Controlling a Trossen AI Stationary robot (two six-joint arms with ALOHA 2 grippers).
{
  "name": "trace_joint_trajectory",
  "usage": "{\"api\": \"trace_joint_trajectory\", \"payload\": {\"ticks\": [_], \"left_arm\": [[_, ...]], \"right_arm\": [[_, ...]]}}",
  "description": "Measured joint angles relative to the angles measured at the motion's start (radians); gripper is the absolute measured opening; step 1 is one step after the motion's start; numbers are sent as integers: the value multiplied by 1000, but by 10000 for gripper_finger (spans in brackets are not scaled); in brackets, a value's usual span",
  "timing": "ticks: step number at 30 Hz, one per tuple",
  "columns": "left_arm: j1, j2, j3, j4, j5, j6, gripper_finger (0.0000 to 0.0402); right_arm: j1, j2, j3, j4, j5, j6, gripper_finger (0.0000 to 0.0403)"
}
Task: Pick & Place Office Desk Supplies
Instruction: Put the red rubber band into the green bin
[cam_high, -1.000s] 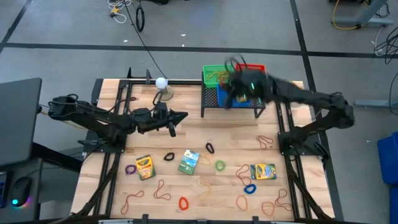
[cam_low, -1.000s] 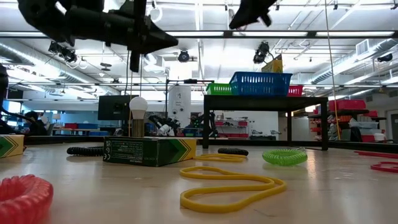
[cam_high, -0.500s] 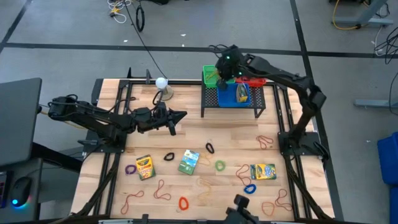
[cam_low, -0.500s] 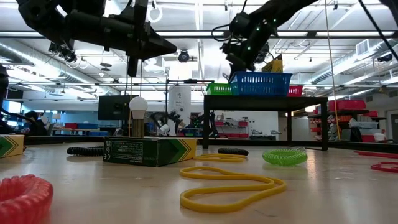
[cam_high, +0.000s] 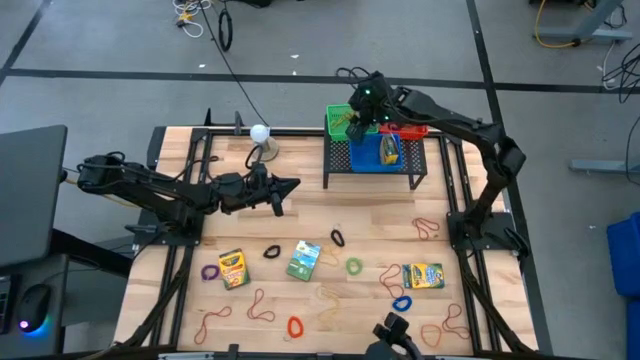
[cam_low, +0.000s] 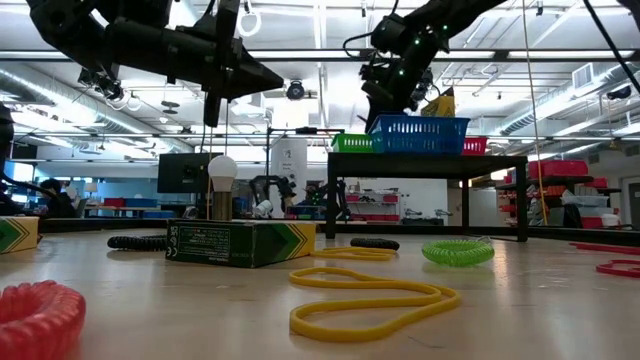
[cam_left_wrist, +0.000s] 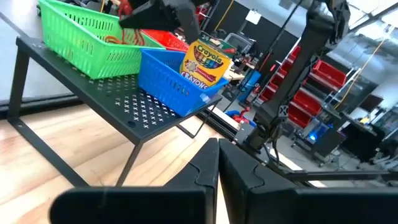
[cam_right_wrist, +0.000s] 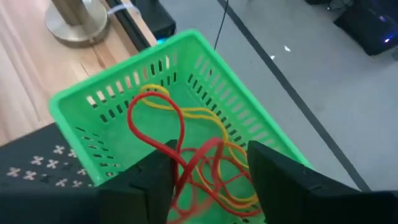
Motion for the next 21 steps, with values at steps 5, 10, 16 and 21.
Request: {"api": "trace_joint_trajectory", "payload": {"ticks": [5, 10, 16, 21], "left_arm": [[0, 0, 0, -1, 13, -11, 16], [0, 0, 0, -3, 14, -9, 12], [-2, 1, 0, -8, 15, -12, 11], [-2, 1, 0, -8, 15, -24, 11]], "right_arm": [[0, -51, 0, -5, -5, 49, 205], [-24, -44, 2, 29, -25, 199, 177], [-53, -18, 2, 5, -67, 446, 194], [-72, -12, 2, 6, -70, 565, 249]]}}
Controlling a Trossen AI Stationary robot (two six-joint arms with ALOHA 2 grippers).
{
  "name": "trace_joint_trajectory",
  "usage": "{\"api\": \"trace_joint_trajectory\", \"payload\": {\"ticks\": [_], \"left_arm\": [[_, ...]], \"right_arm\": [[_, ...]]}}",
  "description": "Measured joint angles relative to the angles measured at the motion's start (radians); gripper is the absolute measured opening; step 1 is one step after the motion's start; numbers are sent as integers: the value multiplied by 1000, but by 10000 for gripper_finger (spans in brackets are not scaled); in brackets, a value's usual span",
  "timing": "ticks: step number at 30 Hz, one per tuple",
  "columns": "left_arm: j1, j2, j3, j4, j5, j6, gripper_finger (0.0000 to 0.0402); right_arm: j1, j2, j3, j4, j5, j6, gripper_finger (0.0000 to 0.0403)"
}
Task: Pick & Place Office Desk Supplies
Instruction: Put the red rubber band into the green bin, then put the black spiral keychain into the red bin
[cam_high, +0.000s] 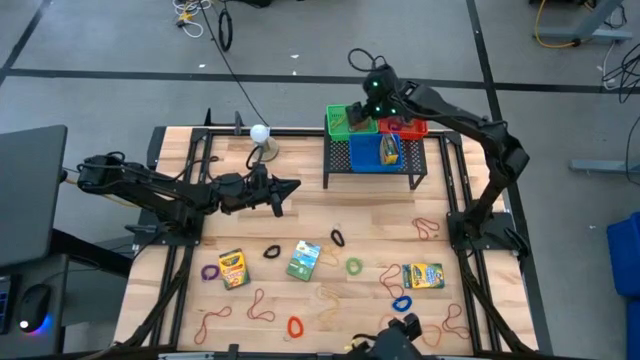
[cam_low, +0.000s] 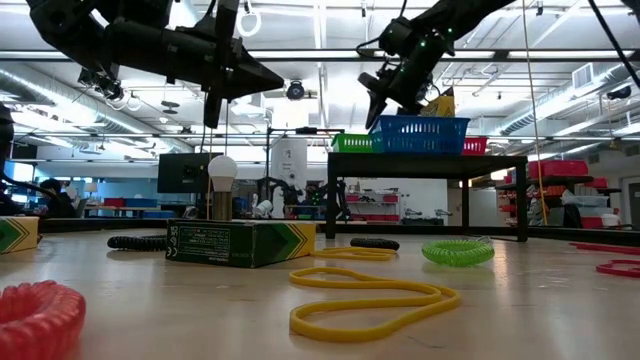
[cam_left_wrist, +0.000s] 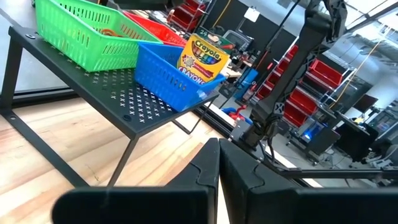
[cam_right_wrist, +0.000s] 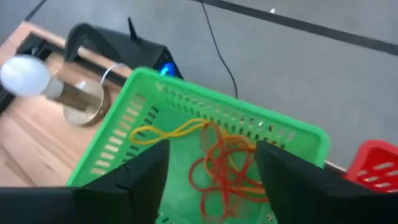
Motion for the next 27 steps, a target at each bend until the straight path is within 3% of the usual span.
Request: {"api": "trace_joint_trajectory", "payload": {"ticks": [4, 9, 12, 17, 23, 27], "left_arm": [[0, 0, 0, 0, 0, -4, 11], [0, 0, 0, 3, 0, -56, 14], [0, 0, 0, 3, 26, -68, 15], [-22, 0, 0, 3, 47, 2, 9], [-27, 0, 0, -1, 45, -51, 13], [-27, 0, 1, -8, 99, -19, 22]], "right_arm": [[-14, 0, 0, 7, -1, 13, 282], [-35, -26, -1, 3, -92, -6, 274], [-16, -81, -1, -28, -127, -115, 233], [99, -178, -50, -83, -110, -247, 131], [268, -397, -276, 118, 13, -202, 18], [402, -558, -464, 262, 86, -146, 14]]}}
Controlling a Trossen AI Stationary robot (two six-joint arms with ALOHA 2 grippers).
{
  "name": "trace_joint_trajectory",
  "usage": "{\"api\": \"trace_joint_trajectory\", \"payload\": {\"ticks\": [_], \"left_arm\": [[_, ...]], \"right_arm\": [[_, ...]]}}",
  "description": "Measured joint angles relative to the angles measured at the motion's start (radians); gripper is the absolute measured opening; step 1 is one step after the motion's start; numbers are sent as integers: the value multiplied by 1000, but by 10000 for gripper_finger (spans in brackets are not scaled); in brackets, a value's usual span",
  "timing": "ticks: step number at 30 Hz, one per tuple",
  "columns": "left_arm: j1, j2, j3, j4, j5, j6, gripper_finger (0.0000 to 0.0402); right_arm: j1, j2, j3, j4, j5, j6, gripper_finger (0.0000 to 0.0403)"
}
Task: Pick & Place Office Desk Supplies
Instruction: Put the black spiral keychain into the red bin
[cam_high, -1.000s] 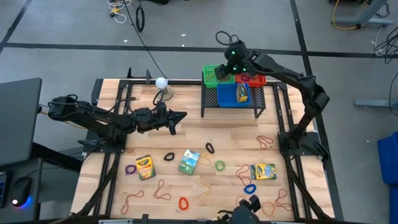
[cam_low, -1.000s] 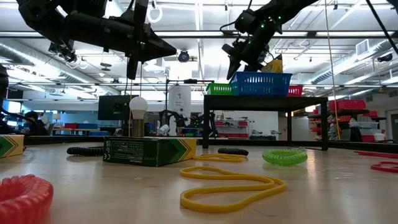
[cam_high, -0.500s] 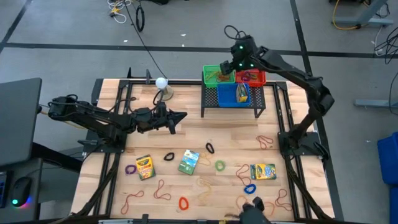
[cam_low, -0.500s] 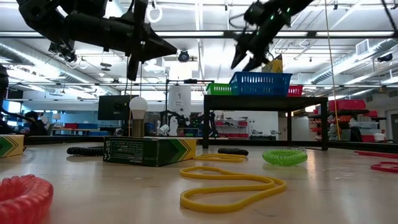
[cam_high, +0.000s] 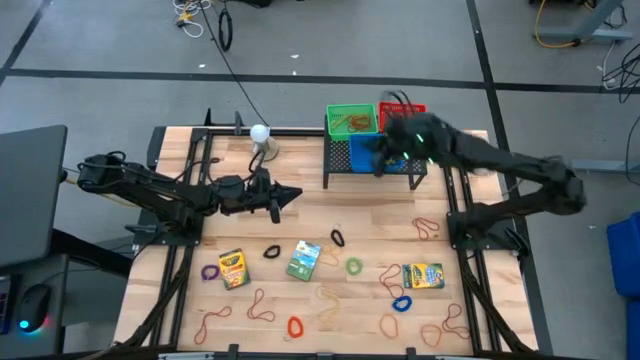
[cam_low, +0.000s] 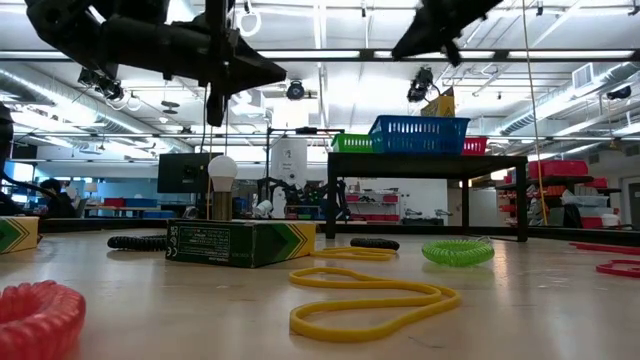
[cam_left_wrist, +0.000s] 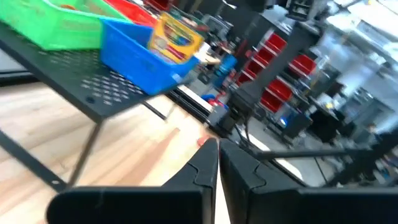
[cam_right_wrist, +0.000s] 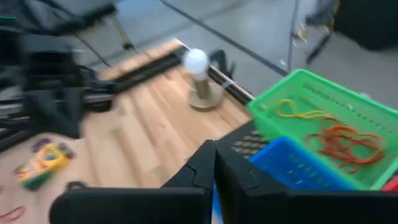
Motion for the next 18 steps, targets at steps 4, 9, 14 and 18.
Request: {"api": "trace_joint_trajectory", "payload": {"ticks": [4, 9, 14, 18], "left_arm": [[-1, 0, 1, -49, 32, -2, 17], [-6, 0, 32, -154, 91, -14, 5], [-61, 0, 169, -504, 95, 30, 6], [-111, 0, 251, -747, 41, 20, 6]], "right_arm": [[159, -138, -171, 56, 140, 97, 22], [356, -256, -328, 60, 266, 187, 6], [508, -284, -416, 61, 317, 251, 12], [588, -267, -457, 61, 318, 299, 27]]}}
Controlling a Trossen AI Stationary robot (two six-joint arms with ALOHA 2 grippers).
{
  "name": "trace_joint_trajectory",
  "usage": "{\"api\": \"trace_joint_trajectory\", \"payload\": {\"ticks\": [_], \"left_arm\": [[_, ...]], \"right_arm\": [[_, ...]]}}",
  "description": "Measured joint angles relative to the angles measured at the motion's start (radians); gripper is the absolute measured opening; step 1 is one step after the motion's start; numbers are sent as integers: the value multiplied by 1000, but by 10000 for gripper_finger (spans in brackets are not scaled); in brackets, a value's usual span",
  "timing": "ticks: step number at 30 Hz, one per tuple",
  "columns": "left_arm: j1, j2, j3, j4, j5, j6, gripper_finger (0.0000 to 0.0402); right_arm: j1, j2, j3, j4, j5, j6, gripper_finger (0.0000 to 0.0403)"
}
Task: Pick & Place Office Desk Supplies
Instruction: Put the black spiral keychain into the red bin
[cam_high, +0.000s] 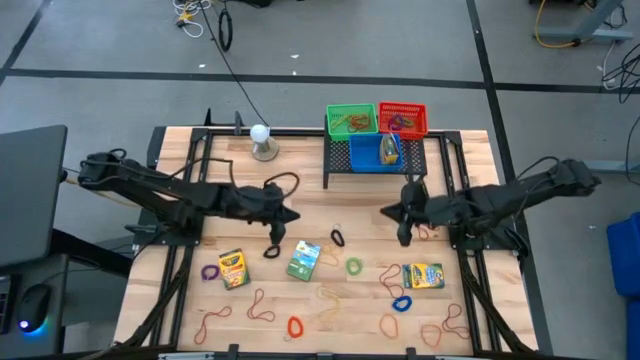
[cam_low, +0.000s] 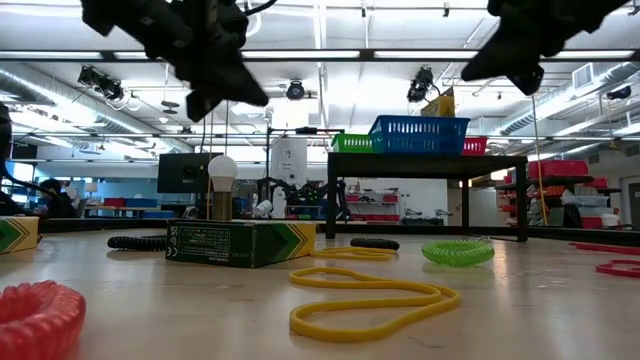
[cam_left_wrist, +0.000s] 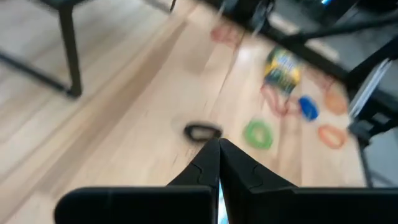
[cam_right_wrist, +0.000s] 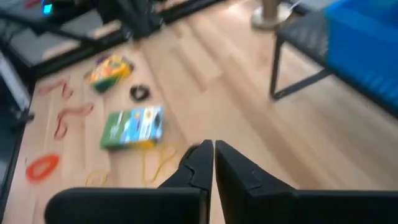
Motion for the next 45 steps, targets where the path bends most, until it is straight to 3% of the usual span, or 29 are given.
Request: {"api": "trace_joint_trajectory", "payload": {"ticks": [8, 12, 15, 18, 23, 27, 32, 40, 45], "left_arm": [[-96, 7, 18, -162, -157, -192, 6], [-153, 27, -8, -120, -248, -196, 6], [-181, 48, -76, 17, -274, -198, 6], [-195, 61, -176, 263, -210, -155, 4], [-225, 65, -299, 527, -211, -92, 4], [-229, 64, -317, 575, -226, -64, 13], [-228, 64, -312, 592, -224, -27, 27], [-228, 64, -312, 596, -250, -17, 28], [-232, 64, -312, 599, -229, -119, 28]], "right_arm": [[61, 29, -30, 19, -15, 98, 43], [62, 106, -30, 80, -107, 192, 50], [88, 202, -29, 118, -96, 278, 38], [123, 322, 13, 113, -51, 352, 16], [163, 535, 164, 16, -38, 502, 8], [164, 677, 298, -106, -71, 598, 29], [107, 788, 393, -98, -80, 698, 72], [-49, 853, 400, -63, -201, 682, 149], [-95, 898, 400, -28, -211, 619, 166]]}}
